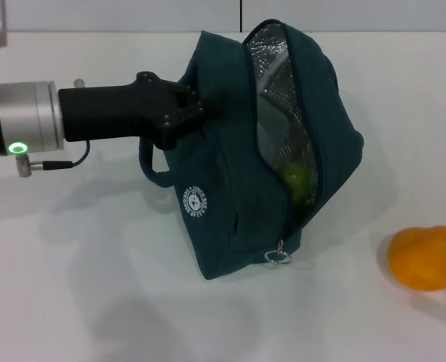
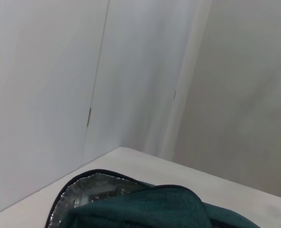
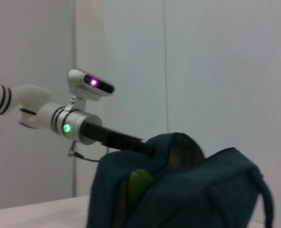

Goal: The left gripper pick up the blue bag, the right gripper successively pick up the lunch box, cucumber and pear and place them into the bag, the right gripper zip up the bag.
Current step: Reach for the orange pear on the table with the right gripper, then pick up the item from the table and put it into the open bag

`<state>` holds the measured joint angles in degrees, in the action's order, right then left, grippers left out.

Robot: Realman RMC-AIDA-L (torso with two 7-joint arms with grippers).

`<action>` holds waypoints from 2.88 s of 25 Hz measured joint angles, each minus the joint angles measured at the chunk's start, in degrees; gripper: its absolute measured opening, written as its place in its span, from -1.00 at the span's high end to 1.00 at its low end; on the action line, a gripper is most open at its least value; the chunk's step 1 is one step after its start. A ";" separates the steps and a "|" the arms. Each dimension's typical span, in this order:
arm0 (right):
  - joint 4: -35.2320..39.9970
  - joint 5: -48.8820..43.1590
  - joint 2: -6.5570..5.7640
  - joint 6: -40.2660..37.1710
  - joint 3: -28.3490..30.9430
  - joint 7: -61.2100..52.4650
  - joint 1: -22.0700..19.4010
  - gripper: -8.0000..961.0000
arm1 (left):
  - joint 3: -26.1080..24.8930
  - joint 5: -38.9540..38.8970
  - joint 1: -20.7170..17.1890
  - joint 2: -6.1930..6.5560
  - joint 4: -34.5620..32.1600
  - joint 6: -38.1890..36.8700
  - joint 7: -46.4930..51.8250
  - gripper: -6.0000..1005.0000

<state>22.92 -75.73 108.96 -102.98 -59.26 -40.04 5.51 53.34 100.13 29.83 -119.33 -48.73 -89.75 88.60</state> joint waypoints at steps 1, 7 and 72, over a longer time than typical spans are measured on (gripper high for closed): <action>-1.51 -0.52 -0.01 -0.61 1.71 1.27 -0.13 -0.43 | 0.05 0.01 0.02 -0.02 0.01 -0.06 0.00 0.75; -3.54 -0.65 1.53 2.35 5.69 2.37 0.82 -0.40 | 0.68 0.05 0.05 -0.02 0.04 -0.19 -0.19 0.75; -10.09 2.46 6.78 -8.56 15.69 -3.60 25.12 0.90 | 0.67 -1.46 0.91 -0.20 0.53 0.11 -2.44 0.73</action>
<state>12.83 -73.27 115.74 -111.55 -43.57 -43.64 30.63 54.01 98.67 30.73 -119.53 -48.21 -89.64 86.16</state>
